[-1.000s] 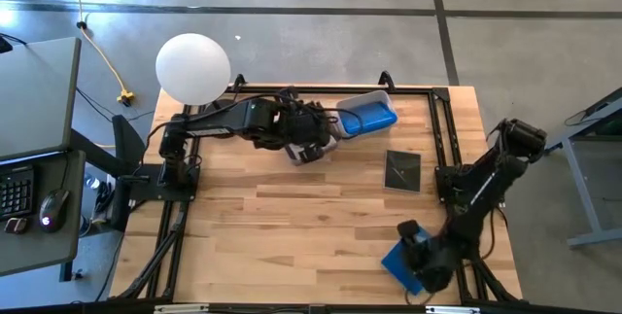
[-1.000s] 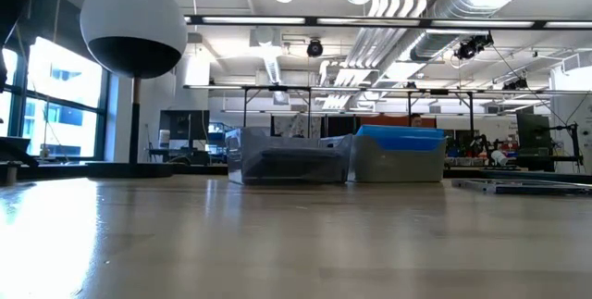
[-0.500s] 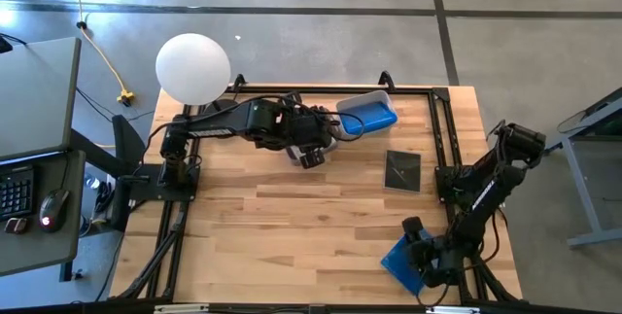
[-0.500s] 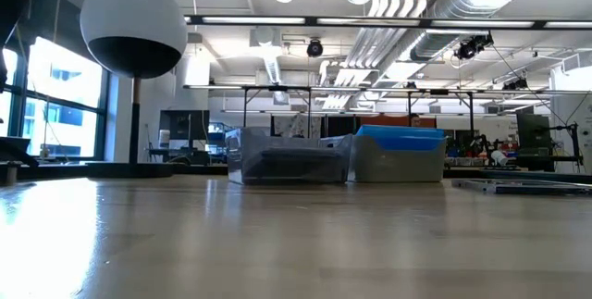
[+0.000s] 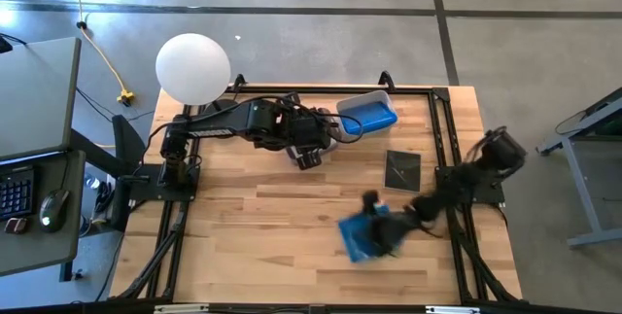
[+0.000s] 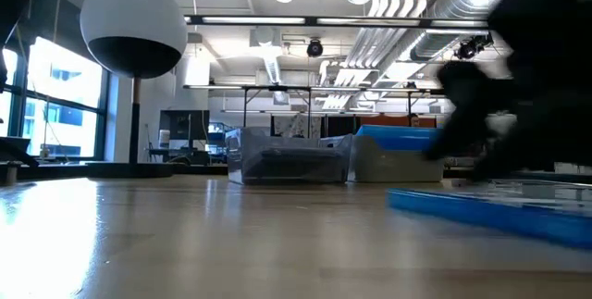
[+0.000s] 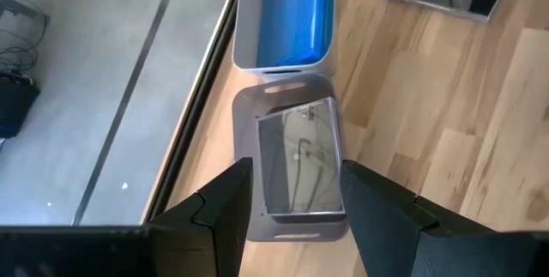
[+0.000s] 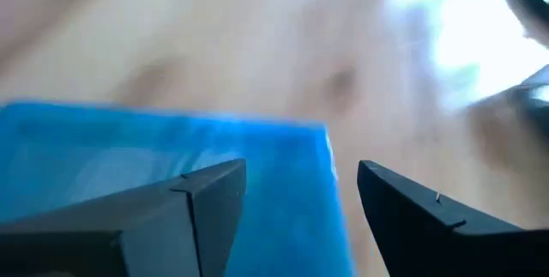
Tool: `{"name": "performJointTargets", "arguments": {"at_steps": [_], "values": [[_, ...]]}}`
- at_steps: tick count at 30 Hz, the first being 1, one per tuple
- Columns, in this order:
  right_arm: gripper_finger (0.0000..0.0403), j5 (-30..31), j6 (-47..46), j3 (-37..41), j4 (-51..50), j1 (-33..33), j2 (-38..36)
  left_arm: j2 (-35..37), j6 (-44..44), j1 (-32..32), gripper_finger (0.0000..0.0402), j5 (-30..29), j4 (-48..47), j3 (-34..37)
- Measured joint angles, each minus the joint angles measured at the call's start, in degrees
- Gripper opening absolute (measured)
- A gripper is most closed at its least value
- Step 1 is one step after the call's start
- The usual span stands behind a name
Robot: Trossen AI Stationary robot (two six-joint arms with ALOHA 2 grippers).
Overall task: Pick & place jewel cases by type
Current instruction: Put the blue CD case into the white bin
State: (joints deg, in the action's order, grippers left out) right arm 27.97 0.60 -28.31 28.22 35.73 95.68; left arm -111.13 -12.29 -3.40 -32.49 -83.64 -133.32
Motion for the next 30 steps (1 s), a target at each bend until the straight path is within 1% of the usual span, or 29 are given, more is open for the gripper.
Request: {"name": "performJointTargets", "arguments": {"at_steps": [3, 5, 7, 8, 9, 11, 13, 15, 16, 19, 21, 23, 25, 28, 30], "values": [[0.0220, -2.56, 2.29, -4.92, 0.39, -7.99, 4.20, 0.00, -0.03, 0.00, 0.0172, 0.02, -0.48, 0.00], [0.0220, -7.56, 2.22, -7.84, -0.10, -11.47, 6.41, 0.00, -1.31, 0.00, 0.0172, 0.87, -0.78, 0.00], [0.0220, -14.48, 2.77, -10.77, -0.22, -12.99, 6.98, 0.00, -3.88, 0.00, 0.0172, 3.49, -0.85, 0.00], [0.0220, -16.74, 3.53, -11.94, -0.83, -13.06, 6.96, 0.00, -4.51, 0.00, 0.0172, 5.16, -1.05, 0.00], [0.0220, -17.42, 4.44, -13.14, -2.03, -12.80, 6.74, -0.17, -4.58, 0.00, 0.0172, 6.72, -1.34, -0.04], [0.0220, -15.91, 6.59, -15.23, -6.72, -11.70, 5.39, -0.55, -4.59, -0.02, 0.0172, 7.87, -2.27, -0.07], [0.0220, -12.88, 7.04, -17.86, -12.91, -10.05, 3.40, -0.68, -5.00, -0.04, 0.0172, 7.98, -3.81, -0.04], [0.0220, -10.63, 4.39, -20.02, -21.41, -7.80, 0.84, -0.88, -5.93, -0.02, 0.0172, 8.07, -4.79, -0.09], [0.0220, -10.50, 2.60, -20.86, -25.81, -6.50, -0.14, -1.05, -6.49, -0.02, 0.0172, 8.42, -5.16, -0.13], [0.0220, -9.92, -1.85, -22.23, -35.96, -1.41, -1.97, -1.44, -7.34, 0.02, 0.0172, 11.36, -4.83, 0.13], [0.0220, -7.52, -3.79, -22.02, -39.10, 2.62, -1.99, -1.83, -7.19, -0.07, 0.0172, 14.85, -0.55, 1.37], [0.0220, -5.05, -6.80, -20.94, -39.68, 6.53, -1.44, -2.22, -5.66, -0.07, 0.0172, 19.49, 3.99, 4.42], [0.0220, -1.09, -11.16, -19.76, -39.37, 10.04, -0.77, -2.39, -3.70, -0.10, 0.0172, 24.70, 11.27, 9.43], [0.0220, 7.04, -16.81, -18.59, -39.09, 13.97, 0.25, -2.55, -1.36, -0.42, 0.0172, 33.85, 24.62, 18.37], [0.0220, 9.53, -17.97, -17.99, -39.55, 15.51, 1.51, -2.77, -1.02, -0.44, 0.0172, 37.88, 32.69, 23.79]]}}
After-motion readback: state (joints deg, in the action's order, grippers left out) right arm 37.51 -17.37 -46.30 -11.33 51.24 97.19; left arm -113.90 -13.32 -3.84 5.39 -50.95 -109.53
